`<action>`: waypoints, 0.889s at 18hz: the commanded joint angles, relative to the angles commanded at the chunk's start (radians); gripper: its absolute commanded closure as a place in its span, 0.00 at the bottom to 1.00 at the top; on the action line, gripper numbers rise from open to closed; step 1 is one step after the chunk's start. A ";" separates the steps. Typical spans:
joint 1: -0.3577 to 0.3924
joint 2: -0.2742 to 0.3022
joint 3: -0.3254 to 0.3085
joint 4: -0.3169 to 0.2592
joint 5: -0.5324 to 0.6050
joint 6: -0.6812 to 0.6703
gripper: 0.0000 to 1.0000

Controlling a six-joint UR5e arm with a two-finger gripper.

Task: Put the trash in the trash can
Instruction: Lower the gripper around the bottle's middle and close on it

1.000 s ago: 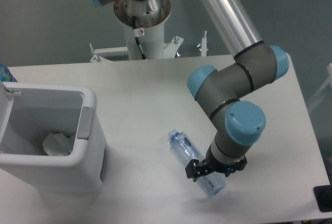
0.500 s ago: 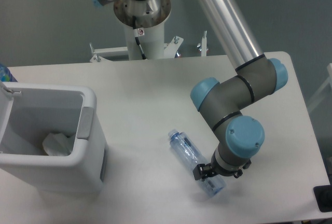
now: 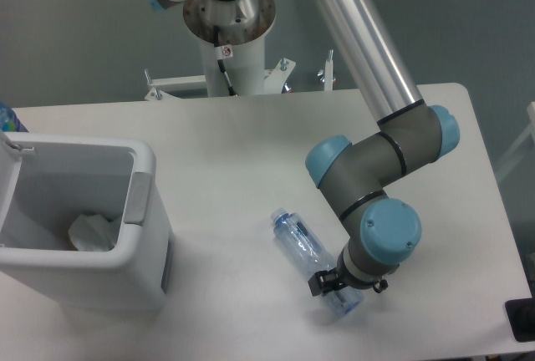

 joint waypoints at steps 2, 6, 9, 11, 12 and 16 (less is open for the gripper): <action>-0.002 -0.003 -0.002 0.002 0.000 0.000 0.00; -0.012 -0.014 -0.002 0.002 0.003 -0.002 0.25; -0.015 -0.014 0.000 0.002 0.002 -0.002 0.33; -0.015 -0.012 0.000 0.002 0.000 -0.002 0.36; -0.017 -0.012 -0.002 0.002 0.000 -0.002 0.39; -0.026 -0.002 0.000 0.003 -0.002 0.003 0.42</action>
